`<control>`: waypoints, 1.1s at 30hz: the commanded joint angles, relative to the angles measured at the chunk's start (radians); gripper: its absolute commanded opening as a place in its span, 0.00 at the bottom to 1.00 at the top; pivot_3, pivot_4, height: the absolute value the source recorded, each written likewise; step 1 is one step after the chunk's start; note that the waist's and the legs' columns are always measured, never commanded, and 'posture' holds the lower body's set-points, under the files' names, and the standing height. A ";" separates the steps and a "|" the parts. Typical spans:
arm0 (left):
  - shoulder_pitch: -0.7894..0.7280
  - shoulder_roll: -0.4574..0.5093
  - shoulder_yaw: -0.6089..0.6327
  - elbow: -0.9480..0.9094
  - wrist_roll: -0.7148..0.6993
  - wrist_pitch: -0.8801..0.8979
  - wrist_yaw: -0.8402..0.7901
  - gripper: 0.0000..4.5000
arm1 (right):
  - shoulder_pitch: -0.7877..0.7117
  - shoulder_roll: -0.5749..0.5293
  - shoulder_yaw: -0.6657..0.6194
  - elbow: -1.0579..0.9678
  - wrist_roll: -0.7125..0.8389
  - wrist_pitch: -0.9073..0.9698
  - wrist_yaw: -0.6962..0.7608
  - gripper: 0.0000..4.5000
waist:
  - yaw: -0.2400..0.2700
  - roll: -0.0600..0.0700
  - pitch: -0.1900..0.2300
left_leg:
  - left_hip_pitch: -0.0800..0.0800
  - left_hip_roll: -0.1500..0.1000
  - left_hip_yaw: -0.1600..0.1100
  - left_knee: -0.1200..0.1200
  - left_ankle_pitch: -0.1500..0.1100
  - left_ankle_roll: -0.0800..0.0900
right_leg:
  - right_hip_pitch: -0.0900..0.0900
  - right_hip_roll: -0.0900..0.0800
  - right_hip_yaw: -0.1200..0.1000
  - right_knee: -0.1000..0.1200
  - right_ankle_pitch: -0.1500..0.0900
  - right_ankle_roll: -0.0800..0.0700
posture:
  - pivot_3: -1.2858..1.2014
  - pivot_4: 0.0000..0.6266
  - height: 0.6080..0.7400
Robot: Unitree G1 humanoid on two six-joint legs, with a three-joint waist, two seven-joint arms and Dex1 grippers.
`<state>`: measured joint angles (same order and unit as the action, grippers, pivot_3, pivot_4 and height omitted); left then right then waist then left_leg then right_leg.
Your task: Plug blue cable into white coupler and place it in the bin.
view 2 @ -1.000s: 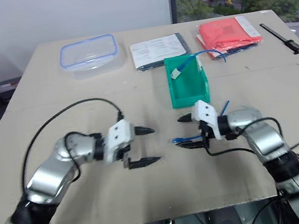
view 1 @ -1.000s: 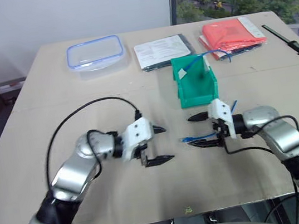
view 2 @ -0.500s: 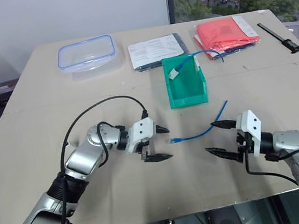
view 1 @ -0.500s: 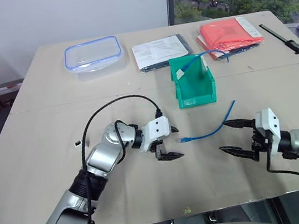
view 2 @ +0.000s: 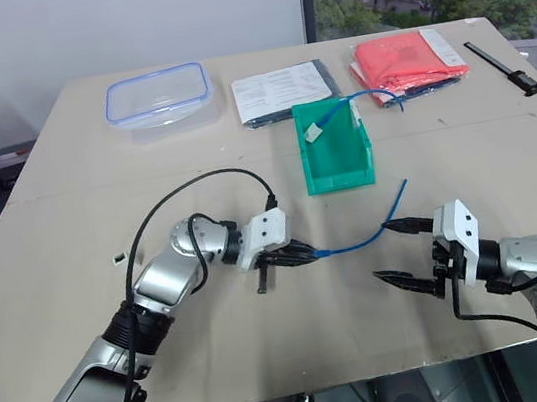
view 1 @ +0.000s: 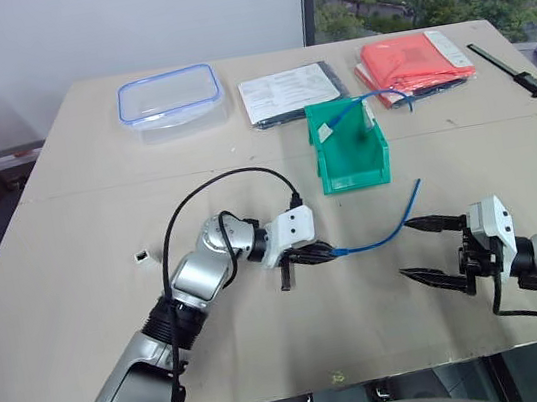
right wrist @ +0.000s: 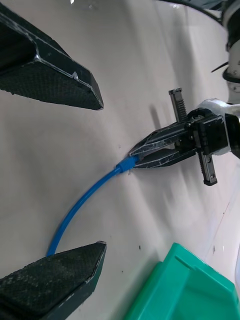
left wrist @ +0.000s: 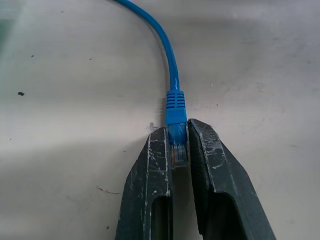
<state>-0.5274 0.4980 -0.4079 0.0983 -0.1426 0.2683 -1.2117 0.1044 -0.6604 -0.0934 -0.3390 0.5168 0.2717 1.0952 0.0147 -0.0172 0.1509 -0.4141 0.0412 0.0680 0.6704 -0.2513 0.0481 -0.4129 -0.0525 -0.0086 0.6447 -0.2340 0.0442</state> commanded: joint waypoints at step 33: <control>0.054 -0.185 0.307 -0.252 -0.678 0.719 0.205 0.00 | -0.084 0.225 -0.044 -0.207 0.745 0.495 -0.504 0.01 | -0.002 0.000 0.000 | 0.000 -0.001 -0.005 0.001 0.000 0.000 | 0.001 0.000 -0.001 0.002 0.000 0.000 | 0.52 0.24 1.00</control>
<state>-0.4674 0.3126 -0.0895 -0.1285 -0.8098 0.9989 -1.0015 0.0401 -0.4365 -0.1531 -0.5044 1.2199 0.7616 0.5691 0.0123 -0.0172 0.1508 -0.4139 0.0405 0.0630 0.6712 -0.2512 0.0481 -0.4117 -0.0526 -0.0100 0.6469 -0.2340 0.0441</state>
